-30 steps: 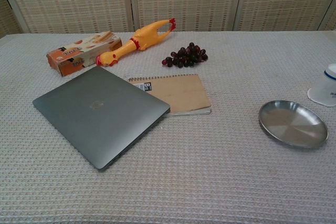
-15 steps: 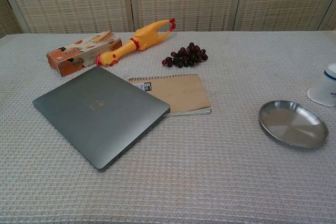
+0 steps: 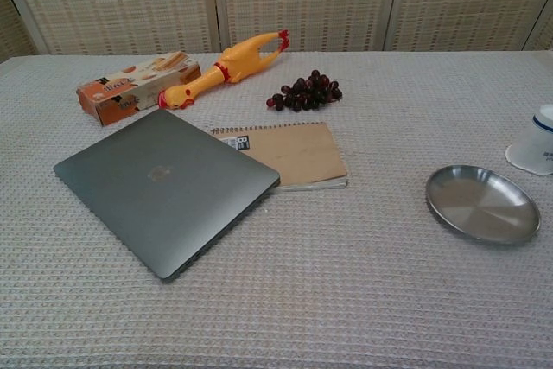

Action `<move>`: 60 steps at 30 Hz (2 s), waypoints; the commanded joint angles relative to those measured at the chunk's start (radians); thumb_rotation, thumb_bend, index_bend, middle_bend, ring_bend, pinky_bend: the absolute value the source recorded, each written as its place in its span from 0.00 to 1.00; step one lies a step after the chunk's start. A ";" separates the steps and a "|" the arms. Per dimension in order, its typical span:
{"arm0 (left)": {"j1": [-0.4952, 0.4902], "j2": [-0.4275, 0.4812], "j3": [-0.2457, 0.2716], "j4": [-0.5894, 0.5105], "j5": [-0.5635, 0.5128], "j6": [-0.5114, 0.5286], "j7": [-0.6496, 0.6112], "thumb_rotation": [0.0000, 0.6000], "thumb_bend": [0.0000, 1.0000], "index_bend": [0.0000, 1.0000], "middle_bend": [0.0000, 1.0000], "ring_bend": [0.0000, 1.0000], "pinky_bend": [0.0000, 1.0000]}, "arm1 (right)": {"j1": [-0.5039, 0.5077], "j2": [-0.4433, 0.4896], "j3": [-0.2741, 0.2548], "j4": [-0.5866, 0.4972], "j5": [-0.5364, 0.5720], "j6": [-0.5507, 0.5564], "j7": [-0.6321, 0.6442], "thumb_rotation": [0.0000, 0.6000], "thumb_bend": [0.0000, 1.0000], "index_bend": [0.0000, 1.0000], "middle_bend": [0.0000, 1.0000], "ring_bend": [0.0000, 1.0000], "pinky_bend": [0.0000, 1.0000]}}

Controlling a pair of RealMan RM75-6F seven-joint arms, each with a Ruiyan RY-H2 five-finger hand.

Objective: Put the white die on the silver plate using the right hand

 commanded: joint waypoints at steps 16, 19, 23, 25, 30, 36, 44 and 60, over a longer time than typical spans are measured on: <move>-0.002 0.003 0.002 -0.008 -0.004 -0.007 0.008 1.00 0.40 0.00 0.00 0.00 0.13 | -0.036 0.073 0.021 -0.121 -0.020 0.130 0.061 1.00 0.40 0.59 0.00 0.00 0.00; -0.004 0.003 0.002 -0.009 -0.004 -0.011 0.008 1.00 0.40 0.00 0.00 0.00 0.13 | -0.037 0.116 0.025 -0.211 -0.046 0.173 0.087 1.00 0.40 0.59 0.00 0.00 0.00; -0.006 0.004 0.004 -0.012 -0.002 -0.014 0.009 1.00 0.40 0.00 0.00 0.00 0.13 | -0.009 0.142 0.035 -0.311 -0.086 0.188 0.046 1.00 0.40 0.59 0.00 0.00 0.00; -0.006 0.005 0.004 -0.014 0.000 -0.013 0.007 1.00 0.40 0.00 0.00 0.00 0.13 | 0.016 0.138 0.042 -0.351 -0.100 0.172 -0.015 1.00 0.40 0.59 0.00 0.00 0.00; -0.003 0.012 0.004 -0.016 0.002 -0.007 -0.002 1.00 0.40 0.00 0.00 0.00 0.13 | 0.078 0.089 0.072 -0.387 -0.082 0.094 -0.194 1.00 0.40 0.59 0.00 0.00 0.00; 0.006 0.018 0.004 -0.013 0.014 0.016 -0.023 1.00 0.40 0.00 0.00 0.00 0.13 | 0.116 0.034 0.094 -0.368 -0.005 0.003 -0.289 1.00 0.40 0.57 0.00 0.00 0.00; 0.009 0.023 0.005 -0.004 0.017 0.020 -0.045 1.00 0.40 0.00 0.00 0.00 0.14 | 0.130 -0.008 0.075 -0.330 0.028 -0.044 -0.322 1.00 0.40 0.31 0.00 0.00 0.00; 0.010 0.026 0.005 -0.011 0.018 0.022 -0.047 1.00 0.40 0.00 0.00 0.00 0.14 | 0.091 0.101 0.132 -0.393 0.114 0.036 -0.236 1.00 0.31 0.00 0.00 0.00 0.00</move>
